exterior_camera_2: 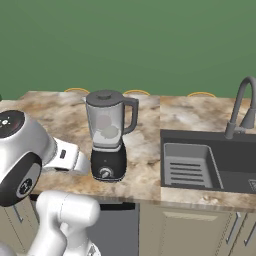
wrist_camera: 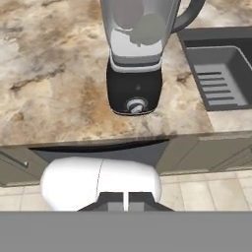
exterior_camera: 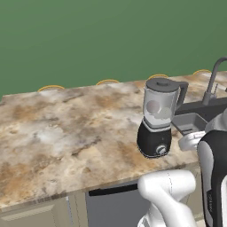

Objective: Grab the onion and lemon from the fridge, place them in the blender, close the lid, and turn on the blender to create a marinade.

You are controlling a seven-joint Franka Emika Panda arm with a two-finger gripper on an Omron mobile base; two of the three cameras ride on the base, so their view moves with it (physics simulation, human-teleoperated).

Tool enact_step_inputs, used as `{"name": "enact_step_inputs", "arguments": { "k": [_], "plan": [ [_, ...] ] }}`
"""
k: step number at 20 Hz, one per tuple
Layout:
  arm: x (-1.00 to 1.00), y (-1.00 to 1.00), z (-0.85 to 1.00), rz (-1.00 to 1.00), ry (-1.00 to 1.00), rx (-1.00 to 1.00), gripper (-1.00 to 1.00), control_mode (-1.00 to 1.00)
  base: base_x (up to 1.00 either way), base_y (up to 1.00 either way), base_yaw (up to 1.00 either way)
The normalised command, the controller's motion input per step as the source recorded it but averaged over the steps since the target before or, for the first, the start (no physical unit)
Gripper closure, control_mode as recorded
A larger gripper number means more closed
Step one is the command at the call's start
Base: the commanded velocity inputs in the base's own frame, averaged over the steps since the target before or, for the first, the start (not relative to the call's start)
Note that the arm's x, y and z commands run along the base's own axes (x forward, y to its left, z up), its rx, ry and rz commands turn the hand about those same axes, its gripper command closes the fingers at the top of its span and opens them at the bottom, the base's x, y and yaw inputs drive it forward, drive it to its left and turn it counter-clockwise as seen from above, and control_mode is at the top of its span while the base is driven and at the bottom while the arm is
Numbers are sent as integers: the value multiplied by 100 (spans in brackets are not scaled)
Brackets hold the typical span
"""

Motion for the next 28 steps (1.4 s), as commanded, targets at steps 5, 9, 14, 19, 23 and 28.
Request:
{"name": "enact_step_inputs", "arguments": {
  "k": [5, 9, 14, 19, 23, 28],
  "plan": [
    [0, 0, -17, 0, 3, 0, 100, -100, 0, 0, 0],
    [1, -8, -3, 0, 3, 1, 100, -100, 0, 0, 0],
    [2, 0, 0, 0, 7, 0, 100, -100, 0, 0, 0],
    [1, 0, -6, 0, 0, 0, 100, -100, 0, 0, 0],
    [0, 0, -14, 0, 0, 0, 100, -100, 0, 0, 0],
    [4, 0, -25, 0, 2, 0, 100, -100, 0, 0, 0]
  ]
}}
